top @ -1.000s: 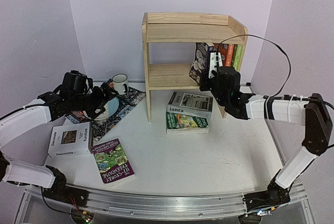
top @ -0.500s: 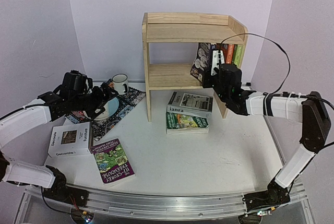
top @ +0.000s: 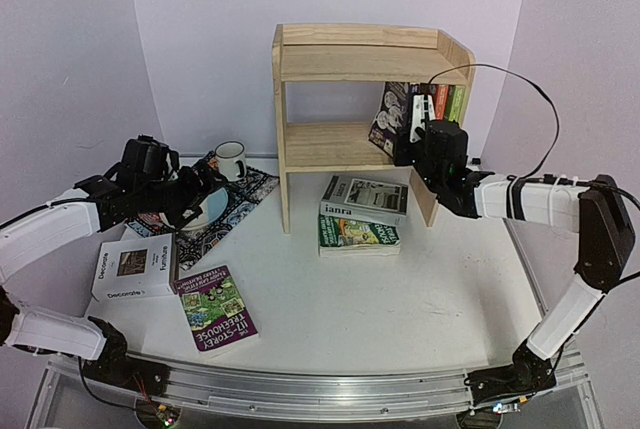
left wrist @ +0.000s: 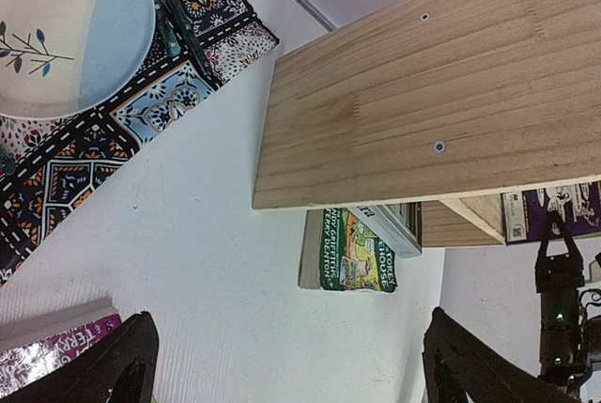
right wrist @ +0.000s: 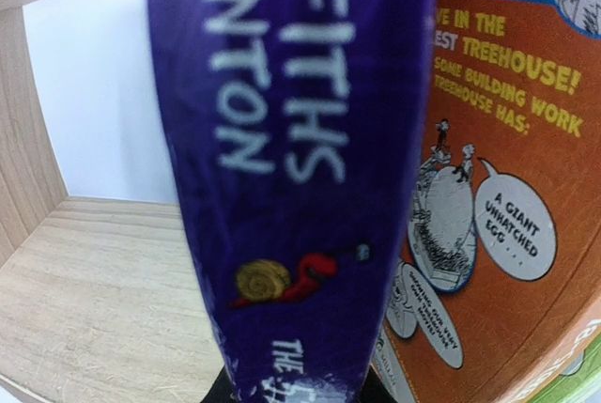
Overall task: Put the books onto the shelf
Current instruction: Place the book on the shelf.
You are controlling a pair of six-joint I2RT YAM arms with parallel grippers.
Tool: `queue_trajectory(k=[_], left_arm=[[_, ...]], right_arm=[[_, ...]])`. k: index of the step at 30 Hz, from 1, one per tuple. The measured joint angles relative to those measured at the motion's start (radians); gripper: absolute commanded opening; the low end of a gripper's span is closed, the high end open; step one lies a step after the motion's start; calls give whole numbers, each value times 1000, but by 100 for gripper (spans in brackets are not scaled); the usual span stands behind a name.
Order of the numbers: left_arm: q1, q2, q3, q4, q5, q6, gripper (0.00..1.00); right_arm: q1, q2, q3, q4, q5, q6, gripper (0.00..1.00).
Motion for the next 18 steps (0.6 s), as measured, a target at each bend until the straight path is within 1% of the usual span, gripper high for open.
queue_trajectory(k=[18], left_arm=[[0, 6, 0, 0, 0, 0, 100]], right_arm=[[-61, -1, -8, 13, 20, 2, 0]])
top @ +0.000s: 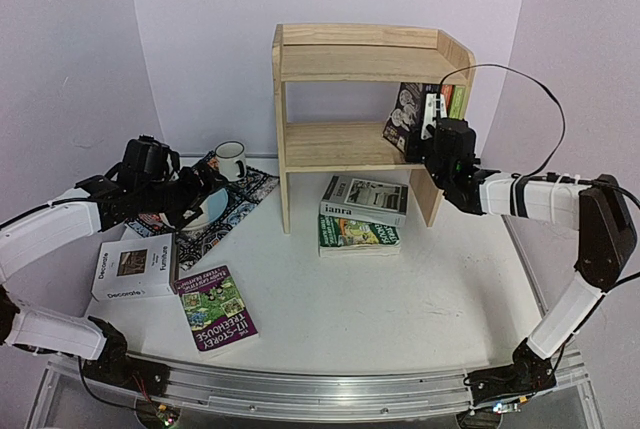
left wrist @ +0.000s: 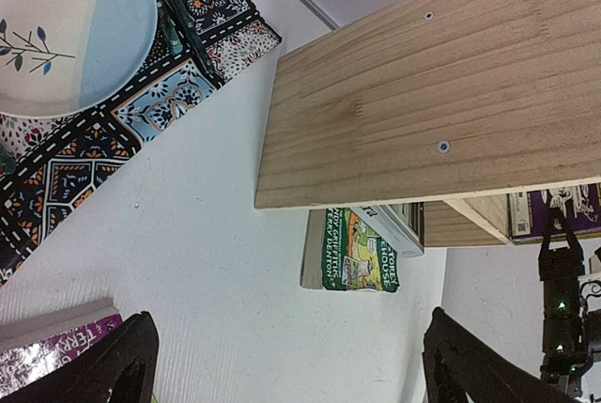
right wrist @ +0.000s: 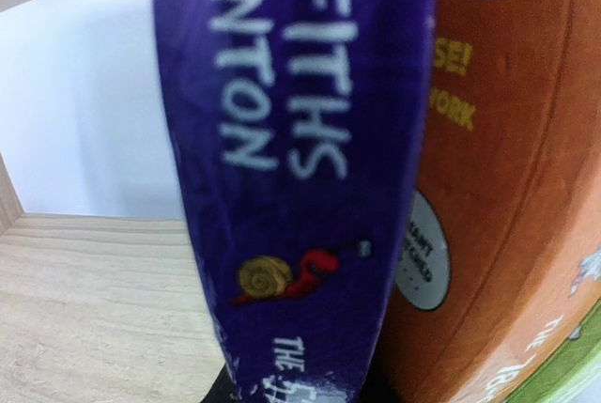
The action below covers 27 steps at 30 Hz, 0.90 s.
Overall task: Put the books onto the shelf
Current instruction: Place the book on the shelf.
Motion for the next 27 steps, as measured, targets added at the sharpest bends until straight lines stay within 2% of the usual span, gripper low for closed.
queue_trajectory(k=[6, 7, 9, 11, 27], left_arm=[[0, 6, 0, 0, 0, 0, 100], [0, 6, 0, 0, 0, 0, 100], [0, 6, 0, 0, 0, 0, 100], [0, 6, 0, 0, 0, 0, 100], [0, 12, 0, 0, 0, 0, 100]], right_arm=[[-10, -3, -9, 13, -2, 11, 0], [-10, -3, -9, 14, -2, 13, 4], [-11, -4, -11, 15, -5, 18, 20], [-12, -4, -12, 17, -10, 21, 28], [-13, -73, -37, 49, -51, 76, 36]])
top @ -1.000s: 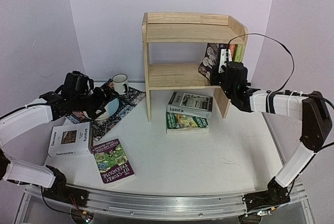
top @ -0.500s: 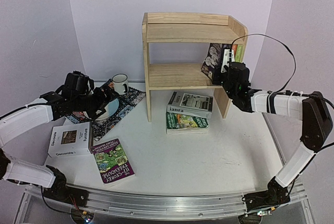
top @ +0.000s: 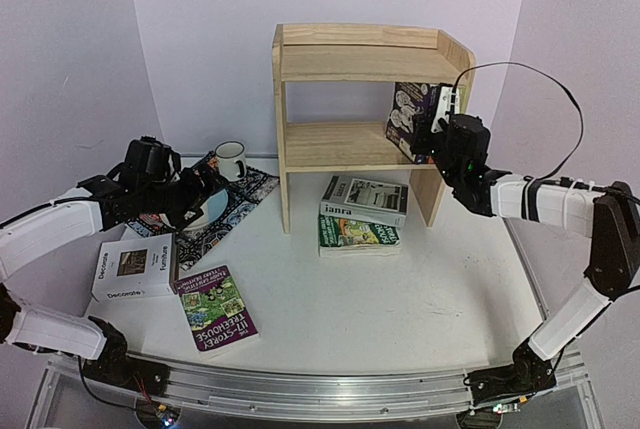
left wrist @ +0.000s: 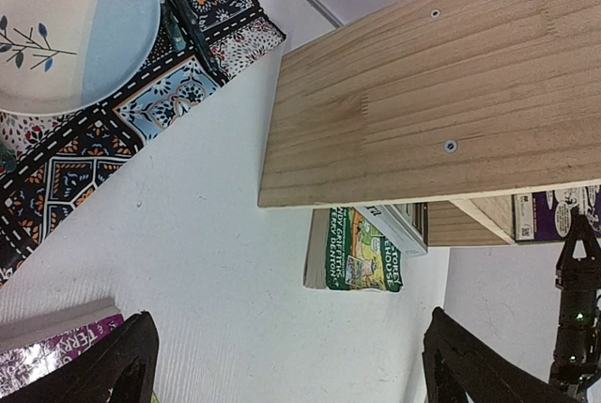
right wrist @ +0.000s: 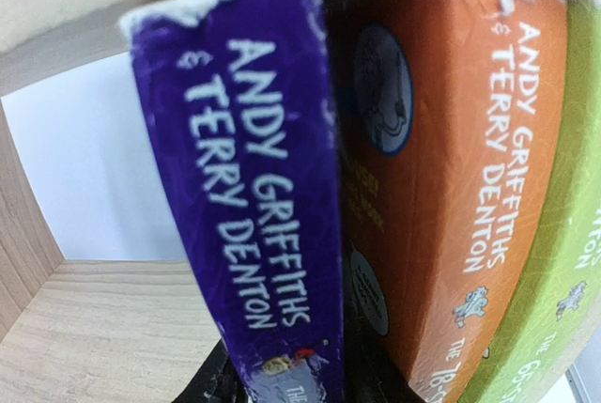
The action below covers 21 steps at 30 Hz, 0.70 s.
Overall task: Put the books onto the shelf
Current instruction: Place the book on the shelf.
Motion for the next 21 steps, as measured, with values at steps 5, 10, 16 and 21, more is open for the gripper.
queue_trajectory(k=[5, 10, 16, 21], left_arm=[[0, 6, 0, 0, 1, 0, 100], [0, 7, 0, 0, 1, 0, 100], [0, 7, 0, 0, 1, 0, 100], [0, 7, 0, 0, 1, 0, 100]], right_arm=[[0, -14, -15, 0, -9, 12, 38], [0, -37, -35, -5, -22, 26, 40], [0, -61, -55, -10, -40, 43, 46], [1, -86, -80, -19, -67, 64, 54]])
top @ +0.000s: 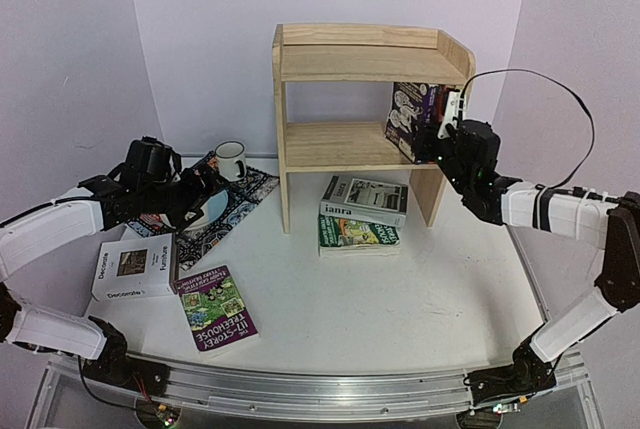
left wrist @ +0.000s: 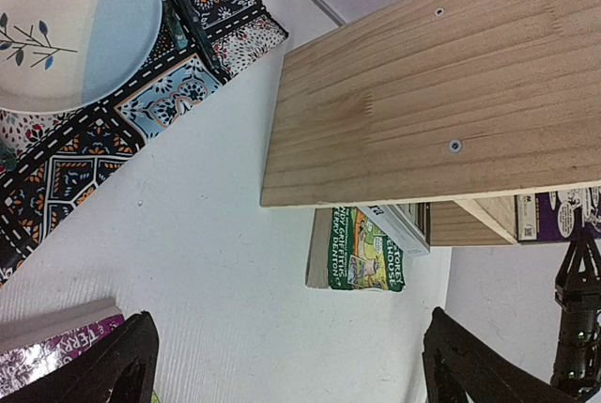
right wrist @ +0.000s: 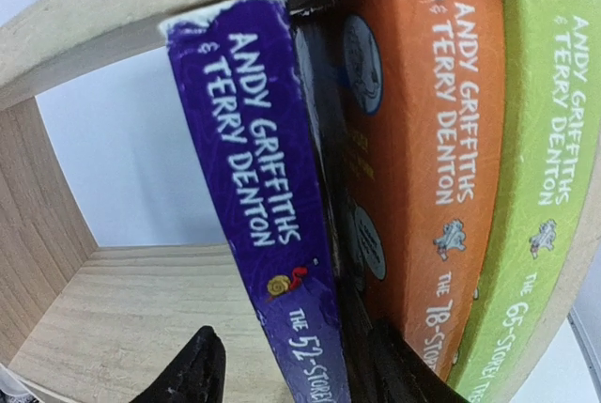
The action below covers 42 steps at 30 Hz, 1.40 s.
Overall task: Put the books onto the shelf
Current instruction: Place the book on the shelf, then move the book to the center of the board.
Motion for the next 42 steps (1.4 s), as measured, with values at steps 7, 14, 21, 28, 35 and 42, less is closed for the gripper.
queue_trajectory(k=[7, 14, 21, 28, 35, 42], left_arm=[[0, 1, 0, 1, 8, 0, 100], [0, 17, 0, 2, 26, 4, 100], [0, 27, -10, 16, 53, 15, 99], [-15, 67, -82, 87, 123, 27, 99], [-100, 149, -122, 181, 148, 32, 99], [-173, 278, -118, 254, 147, 57, 99]], right_arm=[[-17, -97, -81, -58, -3, 58, 60], [-23, -245, -169, -165, -29, 135, 64], [-12, -384, -273, -286, -72, 215, 66], [-7, -448, -406, -404, -132, 311, 68], [-6, -390, -526, -428, -216, 450, 75], [-8, -113, -532, -352, -327, 599, 77]])
